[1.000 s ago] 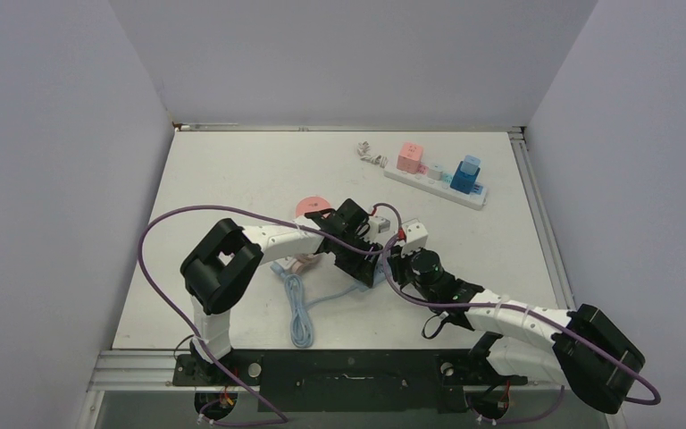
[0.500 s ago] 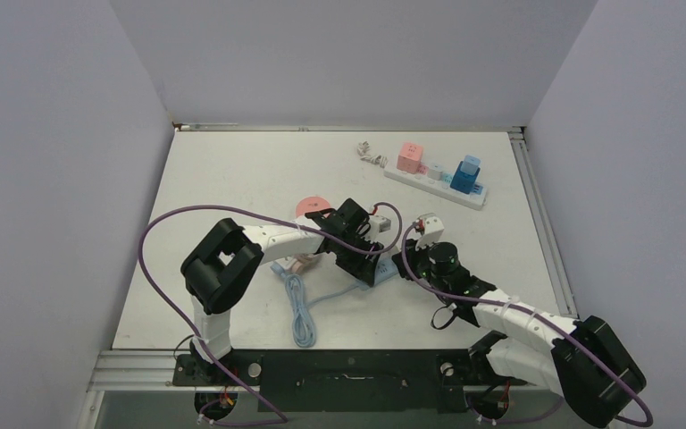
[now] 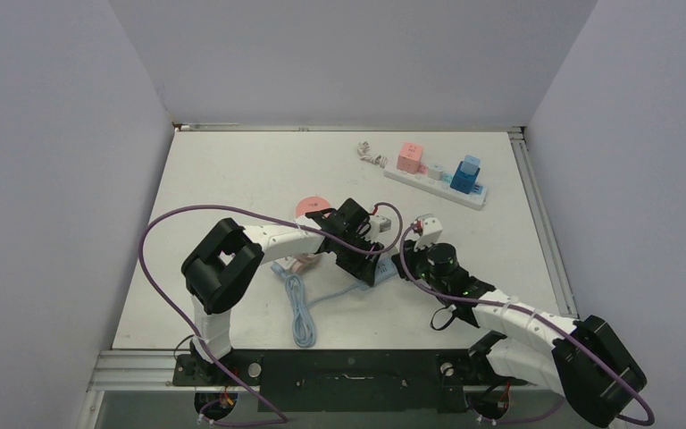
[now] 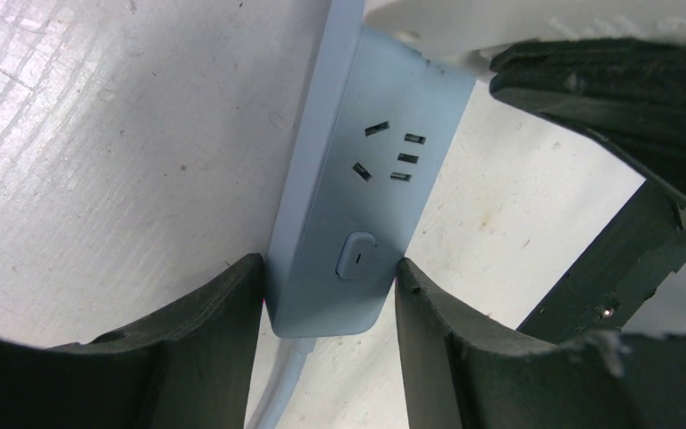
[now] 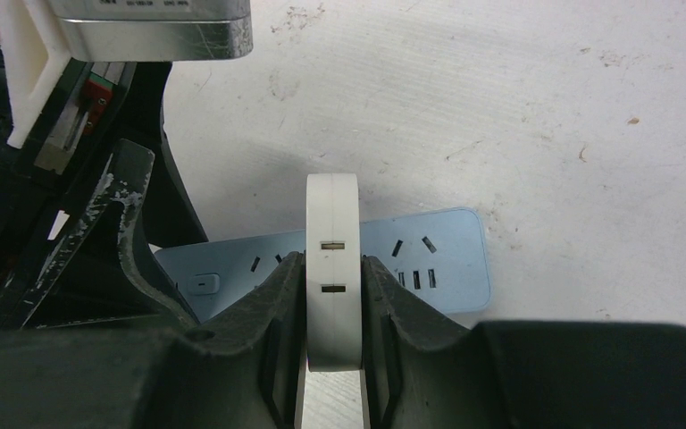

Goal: Pull the plug off the socket
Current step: Remove the plug from the socket.

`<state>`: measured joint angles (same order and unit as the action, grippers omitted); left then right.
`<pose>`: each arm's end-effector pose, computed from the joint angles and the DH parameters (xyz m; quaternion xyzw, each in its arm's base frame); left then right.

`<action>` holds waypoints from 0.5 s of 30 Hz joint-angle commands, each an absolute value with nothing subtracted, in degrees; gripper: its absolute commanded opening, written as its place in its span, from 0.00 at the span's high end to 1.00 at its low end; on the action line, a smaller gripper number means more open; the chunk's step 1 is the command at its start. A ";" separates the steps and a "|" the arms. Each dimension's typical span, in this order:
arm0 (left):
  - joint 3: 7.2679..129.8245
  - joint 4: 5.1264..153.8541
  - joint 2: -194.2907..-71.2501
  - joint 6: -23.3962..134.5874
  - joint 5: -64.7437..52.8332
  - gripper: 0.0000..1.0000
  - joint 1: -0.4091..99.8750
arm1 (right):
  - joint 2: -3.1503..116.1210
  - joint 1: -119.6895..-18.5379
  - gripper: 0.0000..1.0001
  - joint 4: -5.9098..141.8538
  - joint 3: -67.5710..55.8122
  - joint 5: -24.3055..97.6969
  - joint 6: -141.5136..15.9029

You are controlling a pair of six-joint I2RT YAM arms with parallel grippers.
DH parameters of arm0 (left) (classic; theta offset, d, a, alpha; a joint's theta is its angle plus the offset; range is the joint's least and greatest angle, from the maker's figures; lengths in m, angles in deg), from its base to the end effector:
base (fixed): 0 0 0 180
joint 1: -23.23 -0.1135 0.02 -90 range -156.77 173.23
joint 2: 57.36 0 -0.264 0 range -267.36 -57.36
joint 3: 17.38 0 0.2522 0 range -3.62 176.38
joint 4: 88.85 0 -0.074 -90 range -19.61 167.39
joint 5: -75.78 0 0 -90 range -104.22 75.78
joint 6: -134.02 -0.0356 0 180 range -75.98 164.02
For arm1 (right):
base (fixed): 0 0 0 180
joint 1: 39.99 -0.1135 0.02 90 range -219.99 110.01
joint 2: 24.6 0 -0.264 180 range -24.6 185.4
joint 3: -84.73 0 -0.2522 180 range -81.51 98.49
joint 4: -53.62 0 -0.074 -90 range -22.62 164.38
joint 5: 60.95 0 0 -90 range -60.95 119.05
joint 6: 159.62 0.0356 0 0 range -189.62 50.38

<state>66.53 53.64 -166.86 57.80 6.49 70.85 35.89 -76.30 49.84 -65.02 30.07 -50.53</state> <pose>0.2496 -0.2922 0.1577 0.3184 0.9032 -0.2671 0.1075 0.1656 0.1225 0.1674 -0.1319 0.8399 0.2514 0.4626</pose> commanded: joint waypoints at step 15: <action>65.61 47.42 -171.27 58.43 -6.35 1.00 68.47 | 37.05 -88.13 0.95 49.32 -61.16 13.71 -53.93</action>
